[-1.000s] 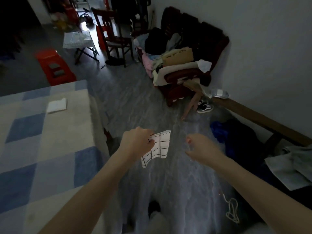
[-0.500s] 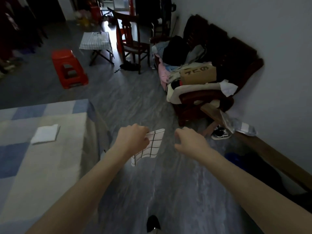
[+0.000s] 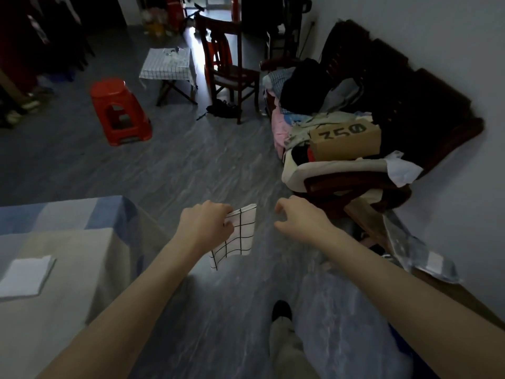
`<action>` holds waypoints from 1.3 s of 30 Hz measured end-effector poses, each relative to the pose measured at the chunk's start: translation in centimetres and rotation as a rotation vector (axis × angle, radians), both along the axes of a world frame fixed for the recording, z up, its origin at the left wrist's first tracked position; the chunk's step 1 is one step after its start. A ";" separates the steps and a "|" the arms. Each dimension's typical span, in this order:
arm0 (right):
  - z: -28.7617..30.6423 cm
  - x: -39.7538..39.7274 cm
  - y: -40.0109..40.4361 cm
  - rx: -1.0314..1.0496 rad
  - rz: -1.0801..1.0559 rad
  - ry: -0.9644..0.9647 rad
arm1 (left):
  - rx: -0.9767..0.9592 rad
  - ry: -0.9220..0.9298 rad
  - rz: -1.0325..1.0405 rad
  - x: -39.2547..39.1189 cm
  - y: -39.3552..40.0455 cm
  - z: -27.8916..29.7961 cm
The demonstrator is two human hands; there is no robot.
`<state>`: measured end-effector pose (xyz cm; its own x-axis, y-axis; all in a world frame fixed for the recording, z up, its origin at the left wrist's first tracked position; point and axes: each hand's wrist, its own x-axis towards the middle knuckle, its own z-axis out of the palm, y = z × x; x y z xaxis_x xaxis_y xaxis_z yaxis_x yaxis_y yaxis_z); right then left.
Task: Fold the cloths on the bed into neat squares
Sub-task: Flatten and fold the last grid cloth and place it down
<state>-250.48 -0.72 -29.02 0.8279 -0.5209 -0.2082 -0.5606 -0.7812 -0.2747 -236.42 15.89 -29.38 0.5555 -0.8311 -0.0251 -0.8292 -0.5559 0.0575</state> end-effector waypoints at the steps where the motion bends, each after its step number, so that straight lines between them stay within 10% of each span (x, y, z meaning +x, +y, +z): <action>1: 0.0 1.1 -1.9 -0.004 0.019 0.002 | -0.004 0.000 0.014 0.9 -1.7 0.0; 13: 0.0 15.1 -18.3 0.060 0.197 -0.047 | -0.027 -0.007 0.220 10.6 -16.3 1.6; 39: 5.0 60.4 -21.3 -0.003 0.558 -0.095 | -0.101 -0.041 0.623 47.4 -17.9 3.0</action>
<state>-190.08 -22.01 -24.04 0.9930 0.0005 -0.1185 -0.0354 -0.9530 -0.3008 -188.99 -2.04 -26.36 0.9347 -0.3490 0.0678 -0.3546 -0.9285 0.1097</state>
